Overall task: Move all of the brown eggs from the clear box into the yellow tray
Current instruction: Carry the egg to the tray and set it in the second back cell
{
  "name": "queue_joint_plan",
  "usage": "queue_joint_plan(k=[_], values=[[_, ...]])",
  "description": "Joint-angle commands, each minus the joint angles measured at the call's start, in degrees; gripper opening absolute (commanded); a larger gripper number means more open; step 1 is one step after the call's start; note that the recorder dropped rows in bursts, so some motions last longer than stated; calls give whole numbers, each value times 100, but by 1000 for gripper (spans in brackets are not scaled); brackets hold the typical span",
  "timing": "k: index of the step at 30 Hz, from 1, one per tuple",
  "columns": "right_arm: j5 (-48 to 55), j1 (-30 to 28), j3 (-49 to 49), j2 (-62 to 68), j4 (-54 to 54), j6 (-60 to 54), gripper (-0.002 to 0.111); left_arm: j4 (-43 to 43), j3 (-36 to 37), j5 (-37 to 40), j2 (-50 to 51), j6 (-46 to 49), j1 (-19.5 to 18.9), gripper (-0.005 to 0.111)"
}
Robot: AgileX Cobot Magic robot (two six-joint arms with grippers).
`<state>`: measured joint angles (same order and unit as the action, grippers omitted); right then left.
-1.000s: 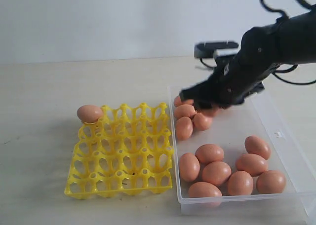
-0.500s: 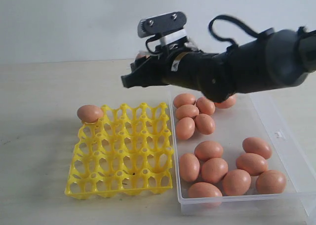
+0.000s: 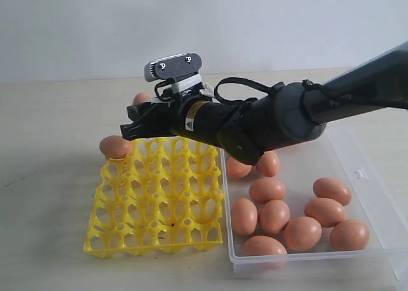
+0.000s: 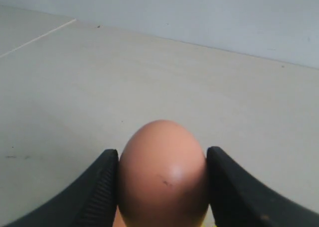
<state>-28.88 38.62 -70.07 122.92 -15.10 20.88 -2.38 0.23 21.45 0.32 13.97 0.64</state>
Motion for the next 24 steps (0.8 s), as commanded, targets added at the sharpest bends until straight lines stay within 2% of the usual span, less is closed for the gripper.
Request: queue_joint_plan(k=[1, 9, 12, 17, 19, 24], values=[[-129, 4, -176, 231, -466, 404, 0, -46, -23, -63, -32, -42, 3, 0], [-46, 4, -232, 419, -634, 629, 2, -46, -23, -63, -32, -42, 3, 0], [-58, 4, -232, 483, -642, 629, 13, -46, -23, -63, -32, -42, 3, 0], [101, 4, -232, 548, -642, 768, 46, -46, -23, -63, -32, -42, 3, 0], [165, 4, -232, 548, -642, 768, 54, -46, -23, -63, -32, -42, 3, 0], [312, 4, -232, 479, -642, 768, 58, -46, -23, -63, -32, -42, 3, 0]])
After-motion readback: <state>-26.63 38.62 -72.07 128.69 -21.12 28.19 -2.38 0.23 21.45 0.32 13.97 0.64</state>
